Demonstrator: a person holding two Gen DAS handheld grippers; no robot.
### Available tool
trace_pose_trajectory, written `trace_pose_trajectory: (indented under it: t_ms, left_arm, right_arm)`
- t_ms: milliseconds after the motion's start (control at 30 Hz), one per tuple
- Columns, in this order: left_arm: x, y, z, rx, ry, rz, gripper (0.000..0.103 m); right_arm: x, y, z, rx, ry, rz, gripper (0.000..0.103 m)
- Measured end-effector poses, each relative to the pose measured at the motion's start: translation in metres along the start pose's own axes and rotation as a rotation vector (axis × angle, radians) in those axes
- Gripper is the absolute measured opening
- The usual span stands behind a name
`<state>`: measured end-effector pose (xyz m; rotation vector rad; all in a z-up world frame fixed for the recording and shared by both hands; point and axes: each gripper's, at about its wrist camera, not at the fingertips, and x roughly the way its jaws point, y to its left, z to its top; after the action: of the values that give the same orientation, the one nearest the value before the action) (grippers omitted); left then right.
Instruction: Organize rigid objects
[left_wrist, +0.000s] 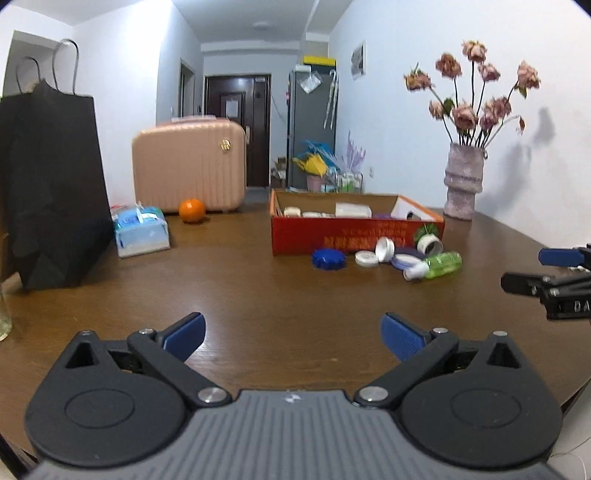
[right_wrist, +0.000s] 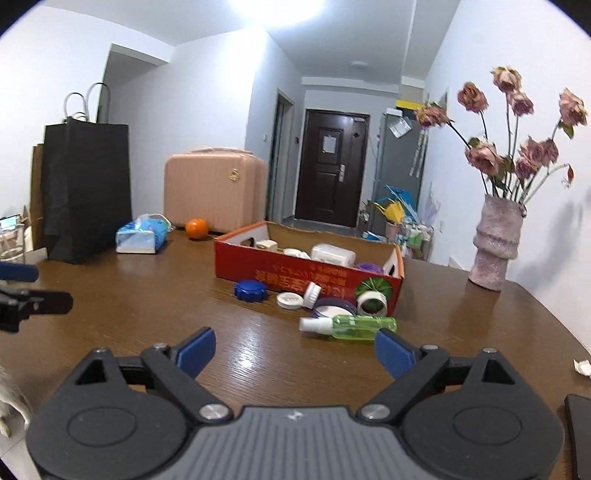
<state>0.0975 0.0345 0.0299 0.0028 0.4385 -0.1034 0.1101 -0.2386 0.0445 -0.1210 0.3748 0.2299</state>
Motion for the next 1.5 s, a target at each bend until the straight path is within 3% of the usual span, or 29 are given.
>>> trace_pose_trajectory:
  t_ms: [267,433,567,633,800,900,967,1000,1067,1133,1267,1333,1500]
  left_arm:
    - [0.055,-0.013,0.013,0.015,0.029,-0.042,0.102]
    - [0.123,-0.025,0.035,0.013,0.124,-0.087,0.083]
    - [0.180,-0.037,0.057,0.103,0.128,-0.101,0.081]
    - [0.210,-0.043,0.068,0.150,0.138,-0.116,0.081]
    - [0.271,-0.057,0.074,0.216,0.194,-0.113,0.078]
    - [0.290,-0.057,0.077,0.179,0.210,-0.125,0.075]
    - [0.297,-0.057,0.076,0.149,0.222,-0.113,0.066]
    - [0.299,-0.057,0.074,0.153,0.225,-0.108,0.054]
    - [0.299,-0.054,0.071,0.151,0.217,-0.109,0.054]
    - [0.298,-0.052,0.072,0.134,0.216,-0.099,0.054]
    - [0.278,-0.050,0.078,0.121,0.177,-0.098,0.054]
    - [0.259,-0.051,0.079,0.133,0.145,-0.091,0.054]
    - [0.197,-0.043,0.050,0.110,0.163,-0.110,0.054]
  right_arm:
    - [0.038,-0.041,-0.005,0.174,0.037,-0.057,0.091]
    - [0.077,-0.060,0.001,0.211,0.059,-0.077,0.083]
    - [0.112,-0.072,0.015,0.189,0.068,-0.069,0.081]
    - [0.133,-0.076,0.025,0.200,0.081,-0.049,0.075]
    - [0.190,-0.068,0.049,0.202,0.118,0.094,0.065]
    - [0.228,-0.054,0.056,0.173,0.161,0.101,0.059]
    - [0.252,-0.048,0.057,0.175,0.191,0.097,0.052]
    - [0.258,-0.046,0.056,0.176,0.200,0.093,0.045]
    - [0.270,-0.044,0.053,0.189,0.212,0.068,0.034]
    - [0.272,-0.045,0.049,0.225,0.201,0.080,0.013]
    - [0.257,-0.045,0.051,0.230,0.146,0.070,0.013]
    - [0.239,-0.040,0.050,0.250,0.126,0.106,0.013]
    - [0.198,-0.020,0.030,0.298,0.214,0.252,0.013]
